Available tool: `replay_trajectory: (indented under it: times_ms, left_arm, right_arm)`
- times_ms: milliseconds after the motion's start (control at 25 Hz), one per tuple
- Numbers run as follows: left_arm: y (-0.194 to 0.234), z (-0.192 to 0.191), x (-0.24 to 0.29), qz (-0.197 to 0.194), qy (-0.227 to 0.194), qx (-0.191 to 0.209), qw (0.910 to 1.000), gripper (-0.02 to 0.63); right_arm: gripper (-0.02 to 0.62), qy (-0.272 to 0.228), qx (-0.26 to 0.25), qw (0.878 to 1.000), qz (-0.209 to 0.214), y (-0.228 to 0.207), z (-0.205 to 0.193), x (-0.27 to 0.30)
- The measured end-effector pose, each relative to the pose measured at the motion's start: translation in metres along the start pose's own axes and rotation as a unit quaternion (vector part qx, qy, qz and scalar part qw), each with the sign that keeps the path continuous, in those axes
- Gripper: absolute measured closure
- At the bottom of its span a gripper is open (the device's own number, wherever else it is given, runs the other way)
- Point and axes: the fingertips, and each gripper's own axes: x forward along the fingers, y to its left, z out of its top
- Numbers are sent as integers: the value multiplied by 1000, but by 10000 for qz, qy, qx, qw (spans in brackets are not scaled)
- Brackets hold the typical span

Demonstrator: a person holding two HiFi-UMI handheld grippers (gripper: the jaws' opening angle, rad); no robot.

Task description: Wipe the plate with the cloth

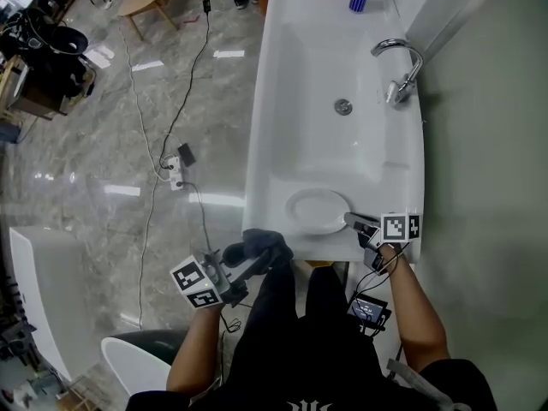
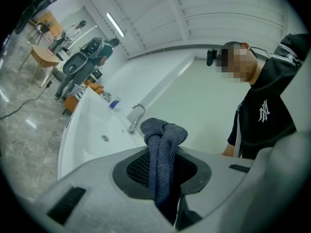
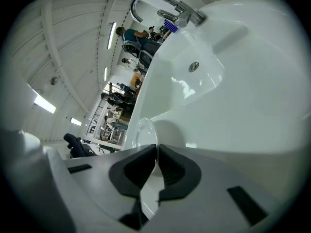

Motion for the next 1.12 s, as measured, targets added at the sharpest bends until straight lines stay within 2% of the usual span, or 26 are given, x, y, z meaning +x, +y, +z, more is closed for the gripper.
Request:
replay_trajectory:
  times_ms: [440,760,840,960,1120]
  left_arm:
    - [-8,-9,-6,-5,22,3,10000,543]
    - [-15,-12,-15,56,1,58,10000,543]
    - [-16,-10,-16,62,-28,84,9999,543]
    - [-19,-5,-15,102,-77,120,9998,543]
    - [-34,5,-12,101,-80,193,9997,543]
  right_arm:
    - [582,119,-270,9980,-561,-11,-2,6]
    - [575,-139,-429,9958,-792,-14,3,5]
    - [575,-324,-379,9952,-838,-16,6,-1]
    - [575,-646,-118,9955,-681,-20,12,-12]
    - [576,-739,197,9948,-671,-33,3,-26]
